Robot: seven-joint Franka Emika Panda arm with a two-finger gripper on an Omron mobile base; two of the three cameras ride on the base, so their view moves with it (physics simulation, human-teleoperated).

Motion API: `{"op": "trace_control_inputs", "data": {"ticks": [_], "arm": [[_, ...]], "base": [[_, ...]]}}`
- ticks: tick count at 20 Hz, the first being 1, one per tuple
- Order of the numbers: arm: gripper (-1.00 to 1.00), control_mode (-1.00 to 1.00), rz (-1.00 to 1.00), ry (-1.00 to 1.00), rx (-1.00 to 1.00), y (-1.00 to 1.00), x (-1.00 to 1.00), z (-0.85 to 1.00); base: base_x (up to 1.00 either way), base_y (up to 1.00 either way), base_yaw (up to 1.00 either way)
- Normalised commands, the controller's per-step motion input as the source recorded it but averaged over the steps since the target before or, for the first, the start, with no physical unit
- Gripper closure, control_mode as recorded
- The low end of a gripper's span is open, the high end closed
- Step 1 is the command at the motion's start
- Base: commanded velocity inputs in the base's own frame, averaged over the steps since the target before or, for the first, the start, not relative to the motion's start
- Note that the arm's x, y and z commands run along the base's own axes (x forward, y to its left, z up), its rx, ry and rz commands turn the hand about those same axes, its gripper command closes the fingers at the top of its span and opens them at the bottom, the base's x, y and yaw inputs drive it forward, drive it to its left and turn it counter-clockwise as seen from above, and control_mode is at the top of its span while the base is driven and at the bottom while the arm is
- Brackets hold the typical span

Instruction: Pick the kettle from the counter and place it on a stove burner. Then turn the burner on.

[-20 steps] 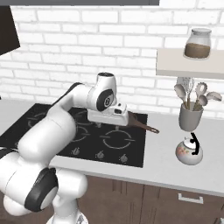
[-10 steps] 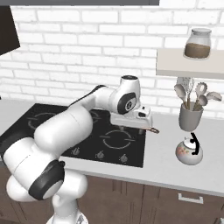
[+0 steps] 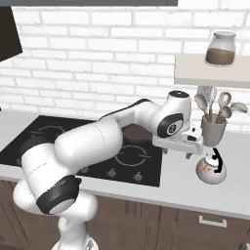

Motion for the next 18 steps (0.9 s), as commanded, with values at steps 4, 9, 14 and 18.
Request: {"op": "trace_control_inputs", "data": {"ticks": [4,9,14,18], "arm": [[-1.0,-1.0,-0.01,-0.15,0.0,-0.86,-0.25,0.12],[-1.0,-1.0,0.02,-0.15,0.0,-0.46,0.0,0.02],[-1.0,-1.0,0.08,-0.1,0.0,-0.19,0.14,0.0],[-1.0,-1.0,0.12,-0.06,0.0,-0.28,0.18,0.0]], "base": [[0.0,0.0,0.0],[0.0,0.0,0.0],[0.0,0.0,0.0],[0.0,0.0,0.0]]}}
